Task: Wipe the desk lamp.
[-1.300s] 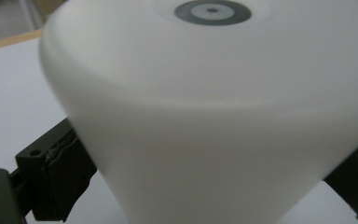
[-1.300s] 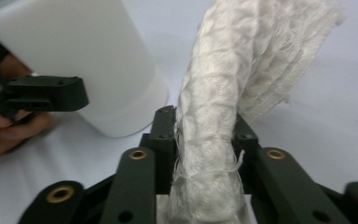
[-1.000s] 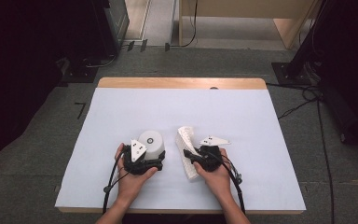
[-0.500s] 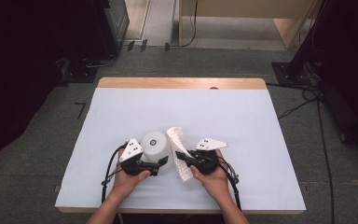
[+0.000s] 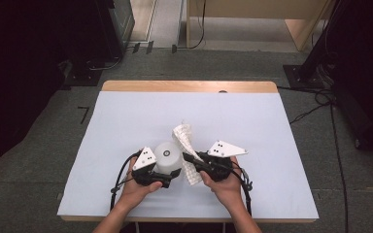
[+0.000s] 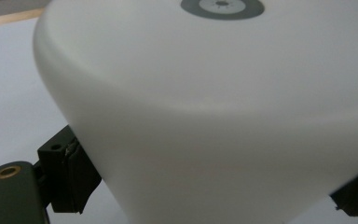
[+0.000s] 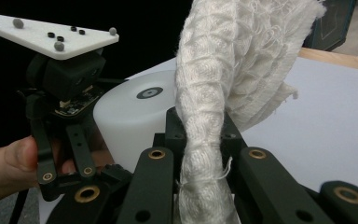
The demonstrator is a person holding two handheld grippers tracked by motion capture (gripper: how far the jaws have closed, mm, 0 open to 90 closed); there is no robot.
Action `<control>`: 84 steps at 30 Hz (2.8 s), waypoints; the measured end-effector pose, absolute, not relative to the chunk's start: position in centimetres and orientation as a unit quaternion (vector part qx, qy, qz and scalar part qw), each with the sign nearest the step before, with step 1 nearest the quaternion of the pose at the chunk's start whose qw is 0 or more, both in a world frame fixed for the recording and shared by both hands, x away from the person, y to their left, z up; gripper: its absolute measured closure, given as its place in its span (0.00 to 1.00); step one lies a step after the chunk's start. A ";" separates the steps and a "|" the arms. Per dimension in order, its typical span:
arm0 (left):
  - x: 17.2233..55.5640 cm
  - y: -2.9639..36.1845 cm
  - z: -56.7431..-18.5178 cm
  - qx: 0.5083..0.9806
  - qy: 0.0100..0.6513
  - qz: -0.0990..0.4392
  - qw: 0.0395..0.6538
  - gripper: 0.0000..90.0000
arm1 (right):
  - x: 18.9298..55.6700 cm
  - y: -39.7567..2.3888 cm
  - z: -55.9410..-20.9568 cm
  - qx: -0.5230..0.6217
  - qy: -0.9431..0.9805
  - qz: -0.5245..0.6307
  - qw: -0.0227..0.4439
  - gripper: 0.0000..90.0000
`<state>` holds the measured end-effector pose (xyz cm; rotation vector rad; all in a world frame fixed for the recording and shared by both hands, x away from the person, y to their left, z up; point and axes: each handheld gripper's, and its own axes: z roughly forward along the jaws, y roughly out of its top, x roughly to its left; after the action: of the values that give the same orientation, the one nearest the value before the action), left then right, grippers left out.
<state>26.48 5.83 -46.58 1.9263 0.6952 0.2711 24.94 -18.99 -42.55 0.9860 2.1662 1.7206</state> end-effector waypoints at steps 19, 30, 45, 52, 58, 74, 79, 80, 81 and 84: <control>27.1 6.5 -45.3 0.789 0.280 0.108 0.536 0.09 | 25.9 -19.1 -45.0 0.356 0.745 0.560 0.068 0.89; 27.5 5.1 -45.1 0.791 0.261 0.076 0.548 0.09 | 24.9 -21.0 -43.4 0.362 0.720 0.586 0.085 0.89; 28.4 6.8 -45.3 0.788 0.290 0.107 0.532 0.10 | 25.7 -19.4 -45.2 0.353 0.736 0.577 0.036 0.90; 28.0 5.4 -46.1 0.813 0.261 0.108 0.509 0.09 | 25.8 -20.2 -44.1 0.349 0.720 0.597 0.062 0.90; 28.4 6.3 -45.2 0.791 0.270 0.099 0.540 0.10 | 26.1 -19.9 -45.9 0.359 0.732 0.577 0.055 0.89; 27.9 4.9 -45.8 0.819 0.259 0.096 0.503 0.10 | 25.1 -20.6 -43.3 0.364 0.700 0.608 0.090 0.89; 28.2 5.8 -45.4 0.808 0.266 0.086 0.518 0.10 | 25.6 -20.0 -45.4 0.382 0.716 0.580 0.075 0.89; 28.3 6.0 -45.2 0.804 0.270 0.089 0.521 0.10 | 25.8 -19.8 -45.8 0.384 0.719 0.575 0.069 0.89; 28.4 6.2 -45.2 0.803 0.273 0.090 0.522 0.10 | 26.0 -19.5 -46.3 0.387 0.722 0.571 0.063 0.89; 28.8 6.9 -45.2 0.798 0.287 0.101 0.521 0.10 | 26.0 -18.9 -46.6 0.382 0.731 0.563 0.053 0.89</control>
<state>28.82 6.85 -45.21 1.9121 0.6883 0.2419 26.05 -18.95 -46.64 1.1622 2.2207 1.7120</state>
